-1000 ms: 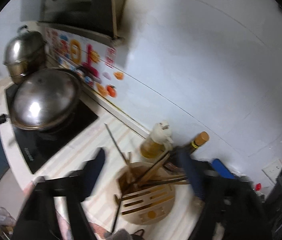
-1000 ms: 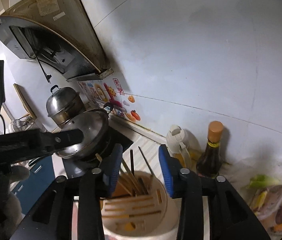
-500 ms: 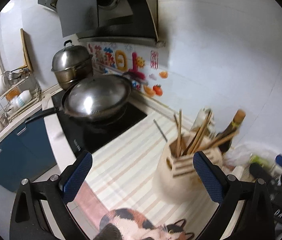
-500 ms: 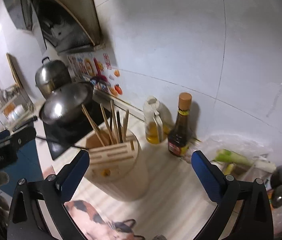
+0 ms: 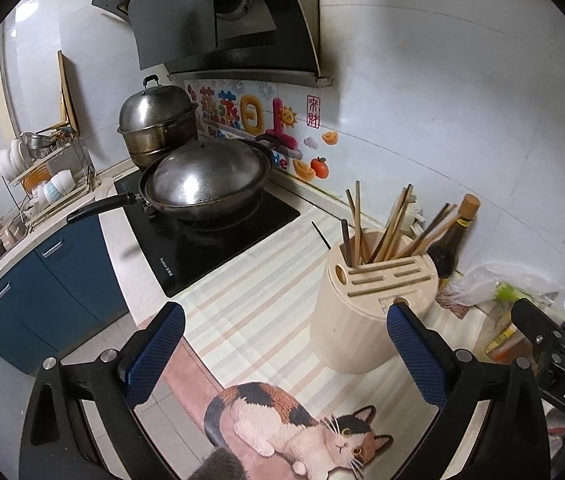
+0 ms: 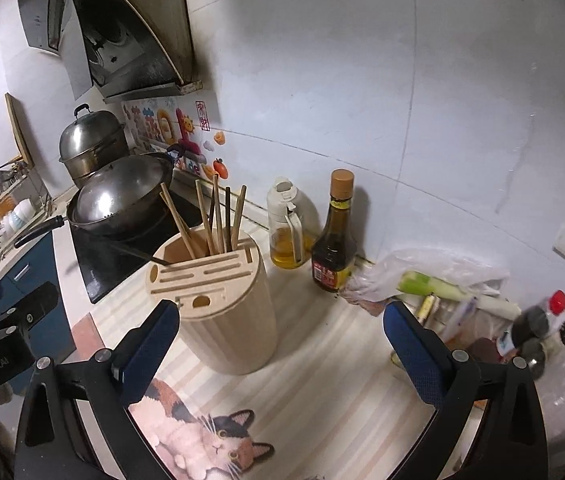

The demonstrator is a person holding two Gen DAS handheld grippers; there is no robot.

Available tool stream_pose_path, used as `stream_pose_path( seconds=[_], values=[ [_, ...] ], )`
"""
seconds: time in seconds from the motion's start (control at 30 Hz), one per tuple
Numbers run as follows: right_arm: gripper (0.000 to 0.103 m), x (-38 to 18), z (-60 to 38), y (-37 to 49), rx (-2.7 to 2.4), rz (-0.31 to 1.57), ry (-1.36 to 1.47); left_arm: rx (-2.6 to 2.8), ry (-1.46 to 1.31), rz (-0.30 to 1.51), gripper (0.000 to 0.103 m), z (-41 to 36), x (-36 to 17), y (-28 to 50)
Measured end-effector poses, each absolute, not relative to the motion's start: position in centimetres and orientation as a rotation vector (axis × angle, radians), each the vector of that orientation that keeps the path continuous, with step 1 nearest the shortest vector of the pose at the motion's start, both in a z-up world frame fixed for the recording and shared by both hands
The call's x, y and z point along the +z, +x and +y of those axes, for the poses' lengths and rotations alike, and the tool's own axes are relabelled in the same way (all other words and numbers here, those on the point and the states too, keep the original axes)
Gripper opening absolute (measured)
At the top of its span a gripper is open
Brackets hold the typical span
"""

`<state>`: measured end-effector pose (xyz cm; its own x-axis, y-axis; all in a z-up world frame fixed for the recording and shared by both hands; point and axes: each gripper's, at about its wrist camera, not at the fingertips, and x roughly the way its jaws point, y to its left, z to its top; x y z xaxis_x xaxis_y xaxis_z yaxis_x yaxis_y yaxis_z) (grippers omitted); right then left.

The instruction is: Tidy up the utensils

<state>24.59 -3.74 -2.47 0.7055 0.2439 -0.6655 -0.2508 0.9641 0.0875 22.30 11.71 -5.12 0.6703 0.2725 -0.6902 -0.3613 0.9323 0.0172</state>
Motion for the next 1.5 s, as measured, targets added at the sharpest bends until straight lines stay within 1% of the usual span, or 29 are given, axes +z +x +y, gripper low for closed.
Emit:
stream_pose_path(
  seconds=[0.13,0.57,0.83,1.07,1.5],
  values=[
    [0.103,-0.9,-4.3,21.2,0.245,0.709,-0.021,0.359,-0.113,0.733,0.103,11.3,-4.0,19.3],
    [0.103,4.5,-7.8,6.1,0.157,0.635,0.001,0.329,-0.092,0.681,0.103,9.2,0.8,6.2],
    [0.103,7.2,-9.4,0.3,0.168,0.606,0.008,0.313,-0.096,0.661,0.103,7.8,2.9,2.0],
    [0.103,8.0,-9.1,-0.3,0.204,0.619,-0.021,0.325,-0.129,0.676,0.103,7.6,3.6,0.8],
    [0.103,6.9,-8.7,2.7,0.250,0.690,-0.053,0.349,-0.145,0.753,0.103,7.5,2.9,2.1]
  ],
)
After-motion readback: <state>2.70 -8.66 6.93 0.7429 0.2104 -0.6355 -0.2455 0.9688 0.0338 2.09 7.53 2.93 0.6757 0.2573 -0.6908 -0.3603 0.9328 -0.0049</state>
